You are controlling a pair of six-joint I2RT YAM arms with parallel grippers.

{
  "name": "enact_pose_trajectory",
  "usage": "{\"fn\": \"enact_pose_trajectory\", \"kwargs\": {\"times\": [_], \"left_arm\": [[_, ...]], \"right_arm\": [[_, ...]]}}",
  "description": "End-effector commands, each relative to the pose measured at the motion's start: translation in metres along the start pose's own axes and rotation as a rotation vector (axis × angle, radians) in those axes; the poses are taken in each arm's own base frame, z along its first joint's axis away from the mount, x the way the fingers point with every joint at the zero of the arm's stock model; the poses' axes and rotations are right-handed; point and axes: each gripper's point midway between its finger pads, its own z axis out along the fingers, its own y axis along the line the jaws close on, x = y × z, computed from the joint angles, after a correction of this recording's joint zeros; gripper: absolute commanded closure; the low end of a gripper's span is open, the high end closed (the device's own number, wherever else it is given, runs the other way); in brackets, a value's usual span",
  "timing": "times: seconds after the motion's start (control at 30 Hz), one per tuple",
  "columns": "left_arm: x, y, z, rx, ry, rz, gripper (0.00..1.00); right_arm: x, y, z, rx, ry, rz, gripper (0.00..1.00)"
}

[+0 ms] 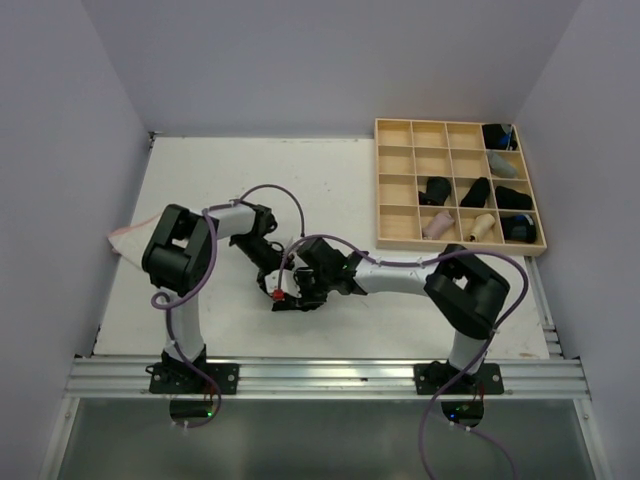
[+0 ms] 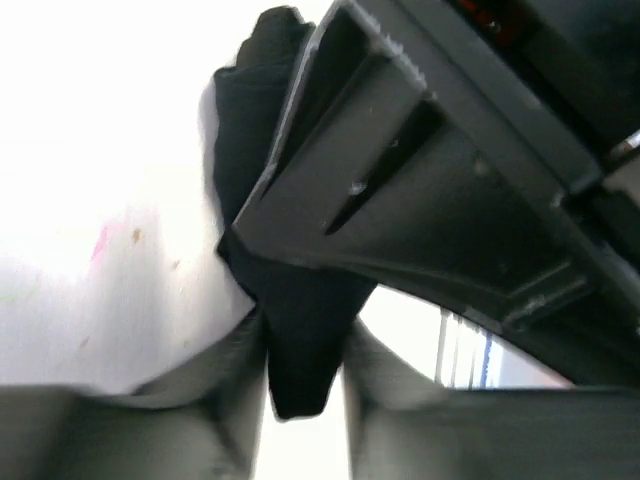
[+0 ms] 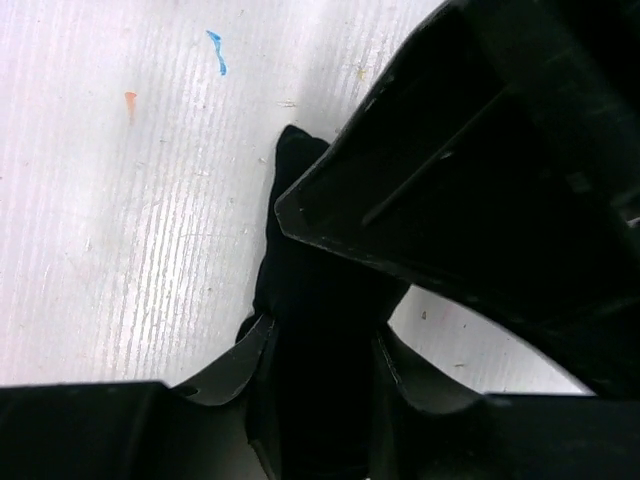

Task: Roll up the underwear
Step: Place the rolled underwear into the container

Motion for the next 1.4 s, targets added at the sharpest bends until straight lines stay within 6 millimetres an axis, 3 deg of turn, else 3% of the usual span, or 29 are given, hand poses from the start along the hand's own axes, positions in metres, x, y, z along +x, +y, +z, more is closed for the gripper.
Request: {"fn": "enact_pose_trajectory", "kwargs": {"times": [0.0, 0.03, 0.07, 0.17, 0.2, 0.23, 0.27, 0.33, 0.37, 0.43, 0.47, 0.5, 0.57, 0.6, 0.63, 0.73, 0.77, 0.8, 0.87, 0.9, 1.0, 1.17, 1.37], "left_arm": [[-0.009, 0.047, -0.035, -0.237, -0.016, 0.093, 0.55], [-0.02, 0.048, -0.046, -0.274, -0.05, 0.12, 0.5], [-0.039, 0.047, -0.07, -0.355, -0.114, 0.183, 0.46], [-0.068, 0.047, -0.115, -0.507, -0.221, 0.234, 0.21], [-0.086, 0.043, -0.14, -0.606, -0.274, 0.283, 0.0], [-0.096, 0.04, -0.156, -0.663, -0.302, 0.306, 0.0], [-0.11, 0.035, -0.186, -0.771, -0.348, 0.362, 0.0], [-0.125, 0.025, -0.22, -0.886, -0.404, 0.385, 0.0], [-0.136, 0.011, -0.239, -0.953, -0.441, 0.429, 0.0], [-0.155, -0.003, -0.272, -1.067, -0.529, 0.449, 0.0], [-0.174, -0.018, -0.304, -1.181, -0.634, 0.488, 0.0], [-0.174, -0.018, -0.323, -1.254, -0.735, 0.348, 0.0], [-0.177, -0.03, -0.367, -1.413, -0.905, 0.229, 0.0], [-0.179, -0.036, -0.375, -1.413, -0.981, 0.16, 0.0], [-0.187, -0.048, -0.386, -1.42, -1.021, 0.175, 0.0], [-0.208, -0.068, -0.379, -1.313, -1.007, 0.282, 0.0], [-0.209, -0.064, -0.372, -1.275, -0.994, 0.264, 0.0], [-0.211, -0.065, -0.373, -1.261, -1.007, 0.25, 0.0], [-0.209, -0.065, -0.37, -1.259, -1.009, 0.251, 0.0], [-0.206, -0.062, -0.368, -1.263, -1.006, 0.243, 0.0], [-0.196, -0.05, -0.353, -1.242, -0.971, 0.207, 0.0], [-0.182, -0.038, -0.338, -1.223, -0.925, 0.155, 0.0], [-0.172, -0.032, -0.327, -1.216, -0.886, 0.131, 0.0]], "right_arm": [[0.029, 0.038, -0.001, -0.136, 0.094, 0.028, 1.0], [0.025, 0.038, -0.005, -0.13, 0.086, 0.028, 1.0], [0.024, 0.038, -0.009, -0.122, 0.081, 0.026, 1.0], [0.017, 0.037, -0.025, -0.092, 0.062, 0.026, 1.0], [0.013, 0.034, -0.033, -0.071, 0.05, 0.03, 1.0], [0.013, 0.031, -0.037, -0.057, 0.046, 0.054, 1.0], [0.008, 0.026, -0.043, -0.04, 0.033, 0.068, 1.0], [0.005, 0.009, -0.059, 0.012, 0.01, 0.134, 1.0], [0.003, 0.001, -0.066, 0.037, -0.001, 0.163, 1.0], [0.004, -0.031, -0.092, 0.112, -0.038, 0.287, 1.0], [0.007, -0.043, -0.101, 0.141, -0.043, 0.334, 1.0], [0.015, -0.072, -0.124, 0.209, -0.059, 0.4, 1.0], [0.02, -0.105, -0.15, 0.283, -0.094, 0.501, 1.0], [0.04, -0.121, -0.17, 0.335, -0.089, 0.576, 1.0], [0.047, -0.131, -0.18, 0.359, -0.091, 0.619, 1.0], [0.079, -0.161, -0.218, 0.436, -0.101, 0.756, 1.0], [0.085, -0.171, -0.225, 0.442, -0.117, 0.79, 1.0], [0.106, -0.177, -0.238, 0.47, -0.11, 0.859, 1.0], [0.117, -0.188, -0.25, 0.501, -0.127, 0.939, 1.0], [0.135, -0.192, -0.253, 0.52, -0.116, 0.993, 1.0], [0.15, -0.205, -0.257, 0.542, -0.134, 1.083, 1.0], [0.172, -0.202, -0.248, 0.558, -0.138, 1.208, 1.0], [0.188, -0.225, -0.248, 0.627, -0.154, 1.221, 1.0]]}}
